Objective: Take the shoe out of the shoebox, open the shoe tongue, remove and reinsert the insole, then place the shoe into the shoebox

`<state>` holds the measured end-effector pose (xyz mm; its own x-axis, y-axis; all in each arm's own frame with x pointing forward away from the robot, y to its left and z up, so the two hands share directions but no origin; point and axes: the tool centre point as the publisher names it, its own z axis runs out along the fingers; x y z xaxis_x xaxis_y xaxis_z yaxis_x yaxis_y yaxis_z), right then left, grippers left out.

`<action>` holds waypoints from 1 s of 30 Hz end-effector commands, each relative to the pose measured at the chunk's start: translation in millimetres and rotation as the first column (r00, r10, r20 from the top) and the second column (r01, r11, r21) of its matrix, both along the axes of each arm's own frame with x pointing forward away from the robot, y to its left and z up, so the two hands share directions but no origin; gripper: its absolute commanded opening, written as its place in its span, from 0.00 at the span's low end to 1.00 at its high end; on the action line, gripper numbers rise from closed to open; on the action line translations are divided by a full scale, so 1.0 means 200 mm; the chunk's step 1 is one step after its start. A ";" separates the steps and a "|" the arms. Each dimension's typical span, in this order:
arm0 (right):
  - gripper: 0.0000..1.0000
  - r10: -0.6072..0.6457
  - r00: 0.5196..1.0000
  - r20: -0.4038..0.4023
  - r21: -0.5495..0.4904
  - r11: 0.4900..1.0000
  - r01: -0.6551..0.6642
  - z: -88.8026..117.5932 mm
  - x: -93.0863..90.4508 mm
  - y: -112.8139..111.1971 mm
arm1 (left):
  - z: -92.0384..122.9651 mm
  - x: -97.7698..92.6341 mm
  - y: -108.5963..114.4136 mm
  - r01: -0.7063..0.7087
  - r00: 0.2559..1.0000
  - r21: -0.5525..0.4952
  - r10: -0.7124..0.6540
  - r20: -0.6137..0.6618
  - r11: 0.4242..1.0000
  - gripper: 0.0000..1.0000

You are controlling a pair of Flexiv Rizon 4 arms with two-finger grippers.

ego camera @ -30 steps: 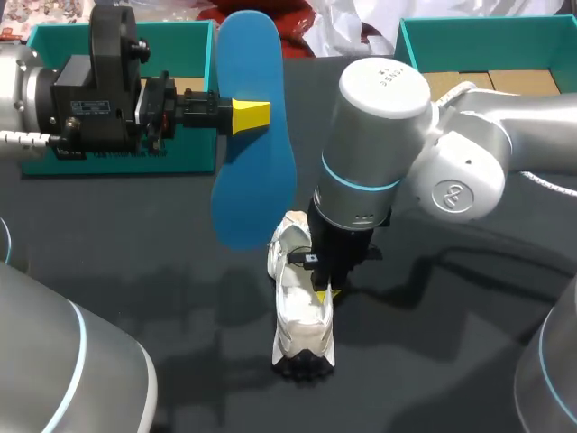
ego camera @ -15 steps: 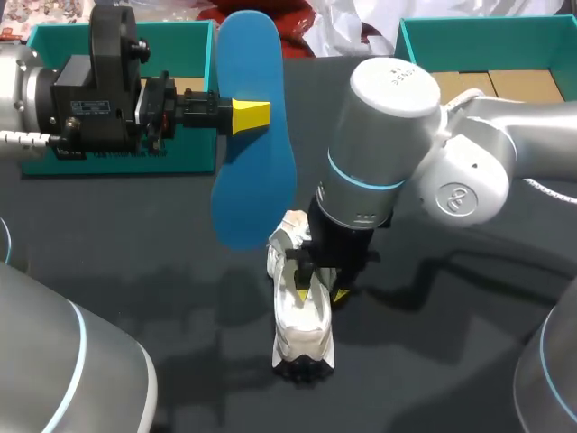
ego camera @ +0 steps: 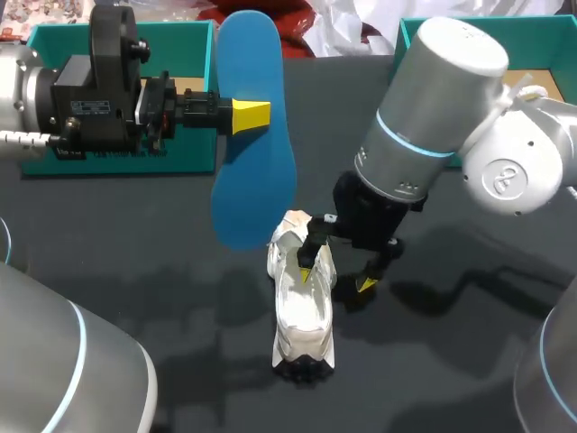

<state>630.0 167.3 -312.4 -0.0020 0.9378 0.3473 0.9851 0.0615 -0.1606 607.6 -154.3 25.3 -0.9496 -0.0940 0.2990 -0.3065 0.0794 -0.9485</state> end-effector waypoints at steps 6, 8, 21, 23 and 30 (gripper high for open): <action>1.00 -0.015 1.000 0.007 0.221 0.975 0.013 0.04 0.00 -0.05 | 0.00 0.00 0.00 0.001 1.000 0.001 -0.001 0.000 1.000 0.00; 1.00 -0.036 0.999 0.008 0.260 0.965 0.033 0.09 0.00 -0.10 | 0.00 0.00 0.00 0.001 1.000 0.001 -0.001 0.000 1.000 0.00; 1.00 -0.062 0.998 0.009 0.440 0.897 0.052 0.32 0.01 -0.22 | -0.05 0.07 0.01 -0.027 0.979 0.024 0.021 0.204 0.999 0.00; 1.00 -0.062 0.998 0.009 0.440 0.897 0.052 0.32 0.01 -0.22 | -0.05 0.10 0.02 -0.007 0.968 -0.005 0.008 0.251 1.000 0.00; 1.00 -0.062 0.998 0.009 0.440 0.897 0.052 0.32 0.01 -0.22 | -0.09 0.16 0.04 -0.069 0.823 0.007 0.053 0.566 0.998 0.00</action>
<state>635.0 123.4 -245.8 0.0312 0.7074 0.7061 0.9911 0.0695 -0.1135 636.7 -141.8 14.5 -0.9851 -0.1197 -0.1232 0.1110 0.1032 -0.9884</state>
